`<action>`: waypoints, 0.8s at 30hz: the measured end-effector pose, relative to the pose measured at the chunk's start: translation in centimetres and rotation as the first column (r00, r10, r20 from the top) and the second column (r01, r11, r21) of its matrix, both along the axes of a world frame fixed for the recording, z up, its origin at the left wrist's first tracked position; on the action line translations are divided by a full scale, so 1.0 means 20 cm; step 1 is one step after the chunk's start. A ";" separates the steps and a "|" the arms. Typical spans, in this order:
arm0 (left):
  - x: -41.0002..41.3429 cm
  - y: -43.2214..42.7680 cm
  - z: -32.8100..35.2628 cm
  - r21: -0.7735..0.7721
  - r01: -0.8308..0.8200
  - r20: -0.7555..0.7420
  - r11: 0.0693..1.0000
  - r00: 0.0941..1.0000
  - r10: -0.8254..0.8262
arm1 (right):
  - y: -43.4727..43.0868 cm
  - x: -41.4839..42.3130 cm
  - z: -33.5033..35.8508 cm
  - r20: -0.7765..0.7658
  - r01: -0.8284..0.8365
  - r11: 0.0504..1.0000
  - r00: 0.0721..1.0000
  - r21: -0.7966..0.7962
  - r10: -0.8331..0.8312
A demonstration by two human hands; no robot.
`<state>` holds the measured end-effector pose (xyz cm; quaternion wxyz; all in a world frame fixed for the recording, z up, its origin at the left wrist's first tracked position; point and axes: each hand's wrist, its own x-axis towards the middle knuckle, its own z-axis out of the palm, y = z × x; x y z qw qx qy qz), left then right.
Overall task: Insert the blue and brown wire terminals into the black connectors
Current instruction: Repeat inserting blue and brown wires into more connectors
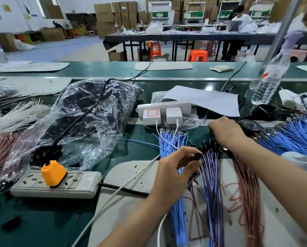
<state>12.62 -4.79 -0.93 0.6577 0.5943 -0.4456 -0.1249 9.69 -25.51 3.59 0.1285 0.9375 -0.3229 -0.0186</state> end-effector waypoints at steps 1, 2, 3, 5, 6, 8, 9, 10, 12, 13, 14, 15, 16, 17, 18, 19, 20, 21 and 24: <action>0.00 0.00 0.00 -0.001 -0.003 0.005 1.000 1.000 0.003 | 0.00 0.00 0.00 -0.016 0.017 1.000 1.000 -0.015 -0.017; 0.00 0.00 0.00 -0.005 -0.006 0.007 1.000 1.000 0.006 | 0.00 0.00 0.00 -0.032 0.034 0.999 0.999 -0.023 -0.035; 0.00 0.00 0.00 -0.009 -0.006 0.009 1.000 1.000 0.006 | 0.00 -0.01 0.00 -0.049 0.046 0.999 0.998 -0.029 -0.047; -0.01 0.00 0.00 -0.012 -0.008 0.015 1.000 1.000 0.008 | -0.01 -0.02 -0.01 -0.057 0.045 0.999 0.997 -0.018 -0.046; 0.00 0.01 0.00 -0.012 -0.012 0.018 1.000 1.000 0.012 | -0.01 -0.02 -0.02 -0.028 0.028 1.000 0.999 0.003 -0.027; 0.00 0.00 0.00 -0.009 -0.018 0.017 1.000 1.000 0.018 | -0.02 -0.04 -0.02 0.084 -0.023 0.999 0.996 0.043 0.019; 0.00 0.00 0.00 -0.005 -0.022 0.017 1.000 1.000 0.022 | -0.02 -0.06 -0.01 0.170 -0.050 0.997 0.985 0.051 0.040; 0.00 0.00 0.00 -0.003 -0.026 0.016 1.000 1.000 0.026 | -0.02 -0.07 -0.01 0.283 -0.080 0.995 0.957 0.062 0.059; -0.01 0.00 0.00 -0.004 -0.030 0.007 1.000 1.000 0.030 | 0.01 -0.12 0.02 0.560 -0.174 0.973 0.826 0.153 0.060; -0.01 0.00 0.00 -0.006 -0.030 0.006 1.000 1.000 0.030 | 0.05 -0.15 0.03 0.689 -0.252 0.940 0.724 0.231 0.025; -0.01 0.00 0.00 -0.004 -0.032 0.008 0.999 0.999 0.033 | 0.10 -0.20 0.05 0.781 -0.340 0.885 0.623 0.317 -0.040; -0.01 0.00 0.00 -0.002 -0.035 0.011 0.999 0.999 0.035 | 0.17 -0.24 0.05 0.836 -0.436 0.809 0.536 0.394 -0.118; -0.01 0.00 0.00 -0.001 -0.036 0.011 0.999 0.999 0.036 | 0.24 -0.29 0.05 0.862 -0.520 0.730 0.472 0.443 -0.187; -0.01 0.00 -0.01 -0.001 -0.036 0.009 0.999 0.999 0.036 | 0.31 -0.33 0.04 0.871 -0.583 0.663 0.428 0.470 -0.241; -0.01 0.00 -0.01 0.000 -0.034 0.006 0.999 0.999 0.034 | 0.38 -0.36 0.02 0.874 -0.631 0.607 0.393 0.483 -0.287; -0.01 0.00 -0.01 0.004 -0.033 0.008 0.999 0.999 0.033 | 0.44 -0.38 0.01 0.872 -0.668 0.561 0.361 0.490 -0.331; -0.01 0.00 -0.01 0.008 -0.031 0.014 0.999 0.999 0.031 | 0.48 -0.39 0.00 0.866 -0.693 0.526 0.336 0.494 -0.370; -0.01 -0.01 0.00 0.014 -0.028 0.022 0.999 0.999 0.028 | 0.50 -0.40 -0.01 0.861 -0.713 0.498 0.320 0.494 -0.396; -0.02 0.00 0.00 0.039 -0.026 0.039 0.999 0.999 0.025 | 0.51 -0.40 -0.01 0.852 -0.743 0.448 0.321 0.497 -0.412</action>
